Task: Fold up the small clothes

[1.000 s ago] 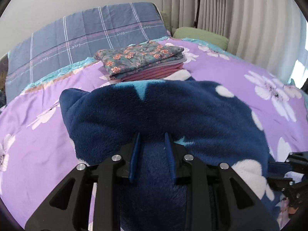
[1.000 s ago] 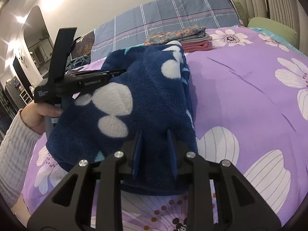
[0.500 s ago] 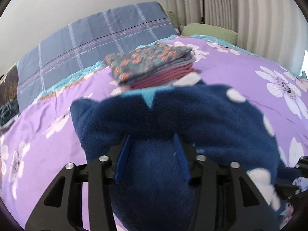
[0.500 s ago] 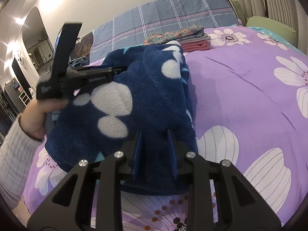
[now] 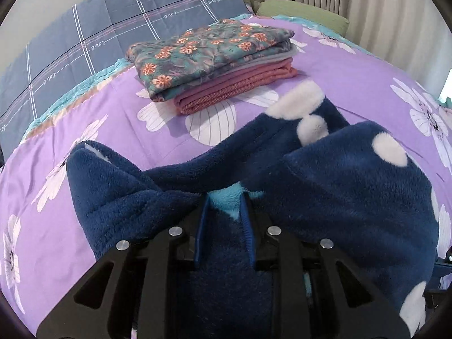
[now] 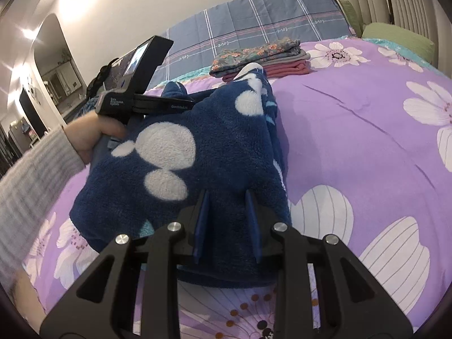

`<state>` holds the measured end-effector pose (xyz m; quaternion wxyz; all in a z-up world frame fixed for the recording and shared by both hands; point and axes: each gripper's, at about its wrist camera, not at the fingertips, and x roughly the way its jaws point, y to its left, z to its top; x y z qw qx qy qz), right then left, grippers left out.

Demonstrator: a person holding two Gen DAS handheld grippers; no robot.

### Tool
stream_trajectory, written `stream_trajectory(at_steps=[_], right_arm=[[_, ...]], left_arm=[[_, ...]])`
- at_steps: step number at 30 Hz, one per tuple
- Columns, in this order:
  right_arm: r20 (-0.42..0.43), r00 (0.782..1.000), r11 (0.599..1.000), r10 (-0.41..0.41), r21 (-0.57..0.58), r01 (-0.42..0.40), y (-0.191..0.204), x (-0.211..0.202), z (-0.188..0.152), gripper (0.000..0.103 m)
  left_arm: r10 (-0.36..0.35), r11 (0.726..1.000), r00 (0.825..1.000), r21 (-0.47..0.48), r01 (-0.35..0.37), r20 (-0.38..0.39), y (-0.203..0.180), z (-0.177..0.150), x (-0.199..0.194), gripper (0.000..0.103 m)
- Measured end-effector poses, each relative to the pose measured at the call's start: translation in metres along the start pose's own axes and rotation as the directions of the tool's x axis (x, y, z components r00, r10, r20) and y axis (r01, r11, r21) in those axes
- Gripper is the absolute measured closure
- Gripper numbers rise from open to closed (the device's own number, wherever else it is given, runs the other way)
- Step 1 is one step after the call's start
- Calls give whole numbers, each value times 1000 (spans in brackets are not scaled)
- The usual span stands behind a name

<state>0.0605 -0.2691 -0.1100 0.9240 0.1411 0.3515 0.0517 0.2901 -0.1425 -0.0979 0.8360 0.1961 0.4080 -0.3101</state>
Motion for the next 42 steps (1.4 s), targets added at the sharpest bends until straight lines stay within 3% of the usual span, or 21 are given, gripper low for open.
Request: stream_trajectory(at_steps=[6,8,11,14,15,17,19,20,22,25,28,32,38,42], right_arm=[[-43,999,1000,22,11,-21,-2,-5,11,76],[-50,998,999,44,9,-44,1,-11,24,68],[36,999,998,17,-63,-15,13,-29,52,56],[59,998,994,-15,-104,21,26,-24,90,56],[53,999,995,-10,-100,15,27,-13,107,59],[34,999,998,-20,-62,22,23,11,129,89],[-20,999,999,-35,-32,34,15,44,142,92],[-65,996,997,-67,-35,64,11,64,143,92],[-205,967,988,-153,-39,148,-8,119,125,94],[-169,977,991,-133,-5,134,-16,117,119,95],[-153,972,984,-178,-57,171,-9,118,116,95],[-149,975,986,-165,-46,160,-9,116,116,95],[-138,977,986,-165,-48,160,-12,117,116,95],[-141,979,990,-144,-34,140,-15,118,117,95]], left_arm=[[20,1000,999,-9,-20,26,-1,-4,-5,78],[21,1000,999,-11,-21,28,-2,-5,-1,78],[28,1000,999,-9,-27,28,-4,-4,-1,78],[33,999,999,1,-33,21,-5,-2,-1,78],[32,999,999,0,-32,21,-5,-2,-1,78],[30,1000,999,-2,-30,23,-5,-2,-2,79],[26,1000,999,-6,-25,27,-4,-2,-3,79],[21,1000,999,-10,-21,32,-3,-3,-4,79],[11,1000,999,-21,-10,45,-1,-4,-6,78],[6,999,999,-31,-5,39,-2,0,-7,76],[22,999,999,-31,-21,39,-6,2,-8,74],[4,992,998,-125,4,63,1,2,-11,68],[95,995,992,-18,-94,83,-16,0,-8,67],[75,997,995,-5,-75,67,-14,3,-10,66]])
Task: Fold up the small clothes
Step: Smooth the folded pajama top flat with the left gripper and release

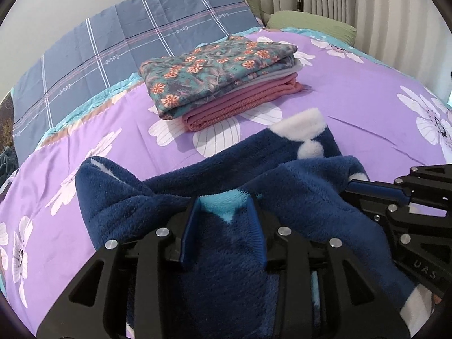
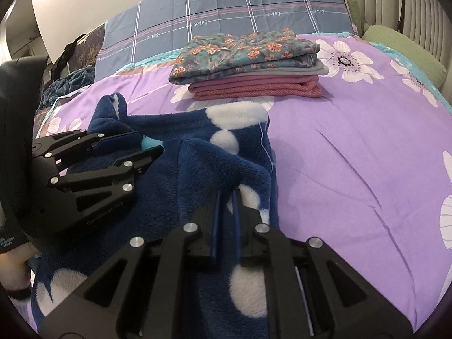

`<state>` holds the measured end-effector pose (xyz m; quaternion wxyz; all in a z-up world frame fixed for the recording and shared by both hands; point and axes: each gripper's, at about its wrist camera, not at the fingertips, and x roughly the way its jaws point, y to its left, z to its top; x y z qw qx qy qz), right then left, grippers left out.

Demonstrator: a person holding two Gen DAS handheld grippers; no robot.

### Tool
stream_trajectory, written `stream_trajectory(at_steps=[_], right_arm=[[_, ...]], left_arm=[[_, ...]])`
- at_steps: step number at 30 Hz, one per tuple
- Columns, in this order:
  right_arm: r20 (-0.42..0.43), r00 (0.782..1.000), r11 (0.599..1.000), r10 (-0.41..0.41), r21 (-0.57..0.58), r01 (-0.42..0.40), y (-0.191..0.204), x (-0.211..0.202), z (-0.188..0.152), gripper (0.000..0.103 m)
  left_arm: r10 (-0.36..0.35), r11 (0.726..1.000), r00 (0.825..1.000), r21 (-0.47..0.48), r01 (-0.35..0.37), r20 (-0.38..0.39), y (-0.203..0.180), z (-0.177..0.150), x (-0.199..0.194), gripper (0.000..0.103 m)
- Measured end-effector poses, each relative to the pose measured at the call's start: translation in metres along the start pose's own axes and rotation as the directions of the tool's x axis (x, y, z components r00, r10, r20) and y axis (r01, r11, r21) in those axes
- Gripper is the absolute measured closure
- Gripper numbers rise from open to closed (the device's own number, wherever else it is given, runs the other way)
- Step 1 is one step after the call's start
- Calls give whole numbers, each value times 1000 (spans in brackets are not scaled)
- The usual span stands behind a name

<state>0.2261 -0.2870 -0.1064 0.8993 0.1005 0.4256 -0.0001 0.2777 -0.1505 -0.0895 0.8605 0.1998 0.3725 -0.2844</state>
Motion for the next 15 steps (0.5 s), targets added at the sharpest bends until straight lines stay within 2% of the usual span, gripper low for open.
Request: stream_trajectory(at_steps=[2,4,5,6,8,10,11,14,15], right_arm=[[9,1000,1000,6,-1,-6,-1,-1,-1,95],[17,1000,1000,20,10,-21,-3,-3,-3,94],[19,999,999,30,19,-31,-6,-3,-3,94],[19,999,999,37,24,-37,-7,-3,-3,94],[23,999,999,42,25,-42,-8,-4,-3,94],[33,999,999,37,20,-38,-6,-6,-5,94],[39,999,999,36,19,-37,-6,-7,-6,94],[44,997,997,60,39,-62,-10,-7,-7,94],[40,997,997,65,43,-66,-11,-6,-6,93]], left_arm=[[2,1000,1000,25,-2,11,-2,3,-12,64],[6,1000,999,28,-7,40,-6,5,-32,46],[4,1000,999,20,-5,39,-7,5,-39,30],[-7,1000,1000,13,7,30,-10,4,-49,21],[6,999,998,46,-9,61,-21,0,-71,20],[22,997,998,72,-27,64,-30,-5,-80,19],[8,996,998,83,-13,56,-35,-9,-82,15],[-5,997,1000,80,5,11,-39,-21,-66,12],[-18,998,1000,61,17,14,-36,-27,-57,8]])
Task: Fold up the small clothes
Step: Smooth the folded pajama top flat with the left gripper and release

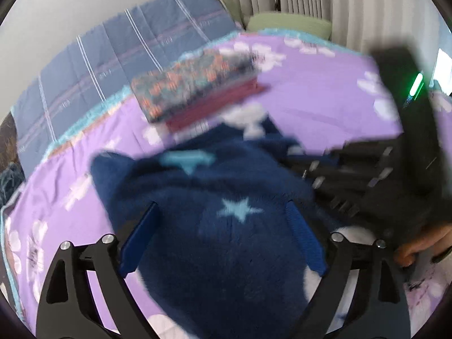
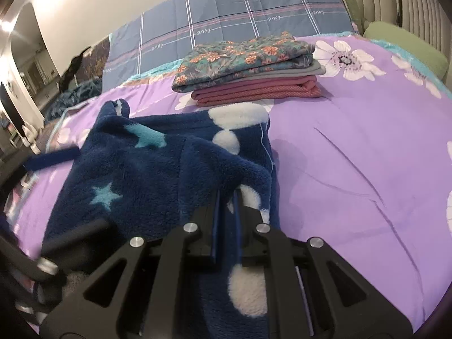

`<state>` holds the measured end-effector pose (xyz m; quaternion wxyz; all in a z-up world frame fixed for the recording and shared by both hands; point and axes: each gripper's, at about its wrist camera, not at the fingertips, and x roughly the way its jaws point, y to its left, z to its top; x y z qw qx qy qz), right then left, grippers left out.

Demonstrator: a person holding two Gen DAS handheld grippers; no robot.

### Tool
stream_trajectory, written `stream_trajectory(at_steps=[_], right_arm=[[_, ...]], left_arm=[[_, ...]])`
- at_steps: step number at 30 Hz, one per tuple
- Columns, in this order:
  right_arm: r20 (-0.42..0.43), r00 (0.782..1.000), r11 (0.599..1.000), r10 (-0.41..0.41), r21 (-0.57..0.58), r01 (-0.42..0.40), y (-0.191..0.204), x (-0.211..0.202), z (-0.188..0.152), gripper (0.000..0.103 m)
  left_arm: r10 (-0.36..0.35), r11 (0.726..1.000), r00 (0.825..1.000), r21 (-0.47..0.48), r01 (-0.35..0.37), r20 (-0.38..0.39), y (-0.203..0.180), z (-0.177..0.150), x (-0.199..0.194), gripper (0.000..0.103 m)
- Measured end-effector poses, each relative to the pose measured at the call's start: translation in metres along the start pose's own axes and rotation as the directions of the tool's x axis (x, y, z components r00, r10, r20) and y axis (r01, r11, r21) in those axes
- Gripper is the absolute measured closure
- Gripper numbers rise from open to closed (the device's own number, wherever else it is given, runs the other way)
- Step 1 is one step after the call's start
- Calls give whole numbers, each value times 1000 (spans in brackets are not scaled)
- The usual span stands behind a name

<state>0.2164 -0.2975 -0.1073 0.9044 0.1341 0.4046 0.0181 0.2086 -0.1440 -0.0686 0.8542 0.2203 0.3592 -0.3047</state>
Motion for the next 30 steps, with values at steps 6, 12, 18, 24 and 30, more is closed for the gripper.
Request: stream_trajectory(at_steps=[6,12,18,24,30], right_arm=[[-3,1000,999,-29,-22,28,7,1,1,92],[49,999,1000,21,4,-21,6,-32,-4,91],[171,981,977,95,-205,-59,44,-126,-63,62],[153,987,991,38,-136,-17,31,-127,-91,73],[136,988,997,69,-51,-63,10,-123,-101,77]], left_arm=[[-100,990,994,-93,103,38,19,-11,17,4],[-119,982,992,-140,124,46,23,-13,0,6],[-232,956,966,-156,248,111,23,-28,-53,1],[-281,953,954,-85,290,104,-5,-39,-67,1],[-285,954,951,-63,294,116,-14,-43,-73,1]])
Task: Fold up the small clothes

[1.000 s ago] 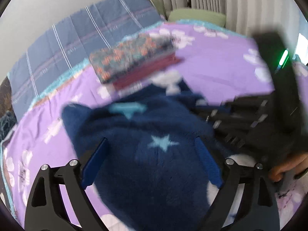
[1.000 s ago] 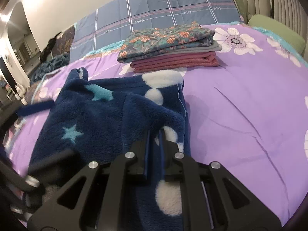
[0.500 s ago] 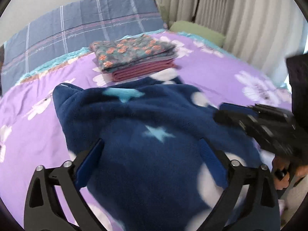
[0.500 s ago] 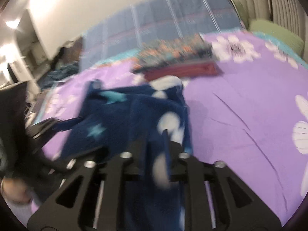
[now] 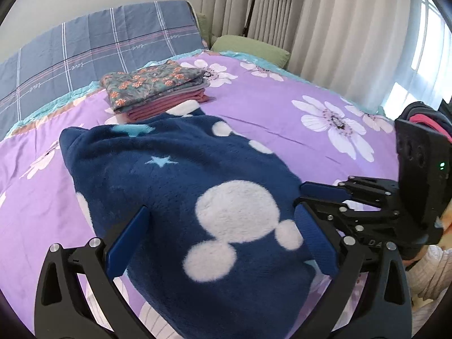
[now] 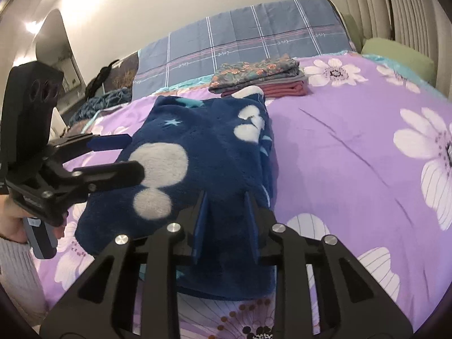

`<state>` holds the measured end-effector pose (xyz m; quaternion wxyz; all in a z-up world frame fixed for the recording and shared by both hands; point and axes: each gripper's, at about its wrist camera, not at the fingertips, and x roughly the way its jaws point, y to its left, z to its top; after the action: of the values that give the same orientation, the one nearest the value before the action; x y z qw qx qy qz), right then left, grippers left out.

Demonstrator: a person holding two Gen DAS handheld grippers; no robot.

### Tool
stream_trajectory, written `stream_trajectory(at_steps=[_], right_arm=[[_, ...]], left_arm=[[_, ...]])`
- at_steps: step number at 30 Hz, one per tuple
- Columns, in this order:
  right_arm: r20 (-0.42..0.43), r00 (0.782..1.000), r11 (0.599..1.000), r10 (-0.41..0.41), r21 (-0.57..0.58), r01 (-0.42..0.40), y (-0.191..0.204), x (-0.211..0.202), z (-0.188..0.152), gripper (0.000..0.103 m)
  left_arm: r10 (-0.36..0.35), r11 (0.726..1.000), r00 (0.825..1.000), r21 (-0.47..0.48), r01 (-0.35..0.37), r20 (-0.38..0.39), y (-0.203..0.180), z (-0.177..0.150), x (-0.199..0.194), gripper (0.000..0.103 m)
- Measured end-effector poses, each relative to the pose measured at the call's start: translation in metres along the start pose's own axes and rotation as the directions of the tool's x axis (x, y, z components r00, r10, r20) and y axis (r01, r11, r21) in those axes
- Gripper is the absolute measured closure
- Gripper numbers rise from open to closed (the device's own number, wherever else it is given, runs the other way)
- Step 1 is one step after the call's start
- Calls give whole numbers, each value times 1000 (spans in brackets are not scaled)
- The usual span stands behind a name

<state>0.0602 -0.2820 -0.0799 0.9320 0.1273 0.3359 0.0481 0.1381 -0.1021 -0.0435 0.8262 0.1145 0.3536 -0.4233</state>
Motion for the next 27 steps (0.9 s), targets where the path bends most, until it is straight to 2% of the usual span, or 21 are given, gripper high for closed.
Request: stream_trajectory(at_steps=[7,9,10,11,13,16,19,22,23,25,27], right_arm=[[-14,1000,999,-20,-35,20,4,6,-7,77],[-35,999,999,-34,-39,32,3,11,-8,77],[-45,998,999,-33,-36,31,2,16,-11,77],[-56,998,999,-37,-39,35,0,21,-13,77],[-58,997,998,-46,-39,44,-1,28,-16,77],[-69,996,999,-48,-23,47,-1,26,-13,77],[-44,998,998,-50,-24,49,7,8,-11,77],[30,999,996,-25,-84,28,21,-18,-14,77],[24,1000,996,-15,-89,17,22,-19,-14,77],[-46,999,998,-18,-61,15,15,-3,-21,78],[-106,994,1000,26,19,-24,-1,20,-33,78]], left_arm=[[9,1000,1000,25,-9,19,-3,2,-1,1],[18,999,1000,43,-17,-23,2,-3,14,1],[34,995,998,92,-29,-52,4,-12,30,1],[48,991,998,126,-42,-46,5,-19,39,1],[47,993,999,109,-47,4,9,-29,46,1],[101,987,995,128,-99,-6,0,-27,43,1],[90,992,996,88,-90,-4,1,-23,26,1],[60,997,997,37,-62,49,3,-24,-7,1],[49,998,998,34,-51,50,3,-29,-13,1],[42,998,999,55,-41,-20,2,-43,-2,1],[78,990,996,122,-73,-33,0,-65,18,1]])
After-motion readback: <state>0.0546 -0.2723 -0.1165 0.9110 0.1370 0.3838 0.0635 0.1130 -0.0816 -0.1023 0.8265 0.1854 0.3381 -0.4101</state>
